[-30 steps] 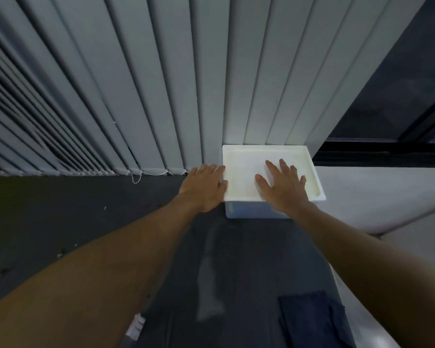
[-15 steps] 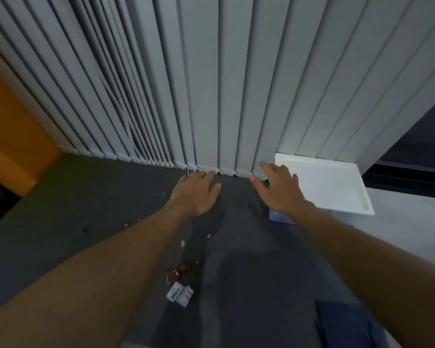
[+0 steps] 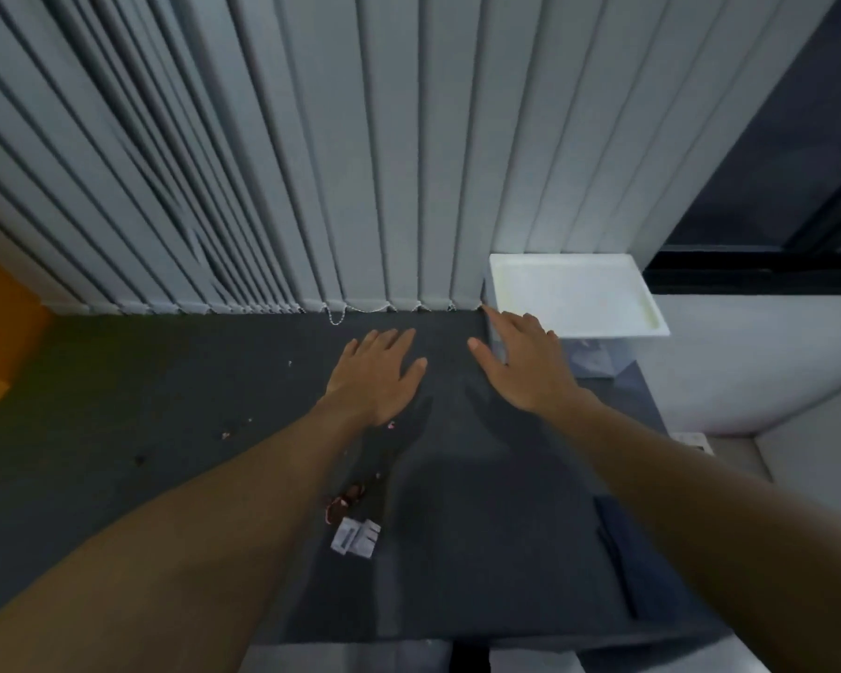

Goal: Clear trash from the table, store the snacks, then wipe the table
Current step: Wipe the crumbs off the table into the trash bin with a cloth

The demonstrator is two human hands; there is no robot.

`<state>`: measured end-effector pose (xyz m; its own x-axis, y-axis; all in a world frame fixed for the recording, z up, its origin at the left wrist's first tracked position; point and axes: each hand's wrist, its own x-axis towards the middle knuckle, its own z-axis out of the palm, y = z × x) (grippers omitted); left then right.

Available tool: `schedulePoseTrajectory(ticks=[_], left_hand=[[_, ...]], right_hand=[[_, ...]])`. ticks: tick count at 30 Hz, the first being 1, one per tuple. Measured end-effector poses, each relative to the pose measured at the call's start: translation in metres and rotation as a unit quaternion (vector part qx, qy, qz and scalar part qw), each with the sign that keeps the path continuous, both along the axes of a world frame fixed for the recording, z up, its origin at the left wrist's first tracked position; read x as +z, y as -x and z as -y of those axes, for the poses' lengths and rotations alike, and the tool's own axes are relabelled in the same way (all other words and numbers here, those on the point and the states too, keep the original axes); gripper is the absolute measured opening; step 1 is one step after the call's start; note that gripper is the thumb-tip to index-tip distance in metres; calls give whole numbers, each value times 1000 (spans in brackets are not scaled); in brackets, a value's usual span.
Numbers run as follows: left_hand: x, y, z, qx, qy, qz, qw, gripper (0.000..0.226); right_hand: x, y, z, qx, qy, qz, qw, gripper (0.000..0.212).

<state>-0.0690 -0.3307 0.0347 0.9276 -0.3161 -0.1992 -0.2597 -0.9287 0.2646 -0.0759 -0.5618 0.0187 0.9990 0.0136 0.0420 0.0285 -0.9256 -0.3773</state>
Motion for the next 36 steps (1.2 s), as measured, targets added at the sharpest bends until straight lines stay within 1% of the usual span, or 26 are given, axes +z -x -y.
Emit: schedulePoseTrajectory(ticks=[4, 6, 10, 13, 17, 21, 23, 26, 29, 31, 34, 36], left_hand=[[-16, 11, 43, -56, 20, -18, 998, 64], [-25, 16, 66, -83, 31, -26, 996, 64], [-48, 30, 111, -128, 45, -38, 990, 63], [-72, 44, 138, -166, 39, -54, 984, 63], [-108, 61, 163, -191, 16, -117, 974, 63], [-143, 74, 175, -206, -46, -175, 962, 65], [-159, 79, 174, -200, -81, -209, 954, 70], [-176, 84, 167, -226, -131, -208, 943, 82], [-184, 84, 162, -239, -133, -206, 940, 87], [-186, 83, 161, -242, -127, -210, 939, 88], [-187, 81, 159, -250, -119, -215, 937, 88], [-186, 79, 155, -259, -105, -208, 937, 87]], right_hand=[[-13, 35, 44, -47, -21, -3, 999, 69], [-21, 53, 66, -77, -17, -10, 997, 69], [-39, 89, 98, -153, 4, -46, 987, 67], [-57, 118, 114, -196, 6, -87, 977, 68], [-89, 158, 129, -233, 17, -164, 958, 73], [-122, 194, 134, -269, 18, -254, 929, 76], [-136, 209, 133, -266, 42, -284, 920, 76], [-146, 217, 133, -255, 100, -274, 922, 71], [-149, 214, 133, -259, 110, -235, 930, 56], [-153, 213, 132, -260, 96, -207, 938, 47], [-158, 208, 130, -261, 44, -166, 950, 39], [-158, 200, 125, -240, 22, -141, 960, 35]])
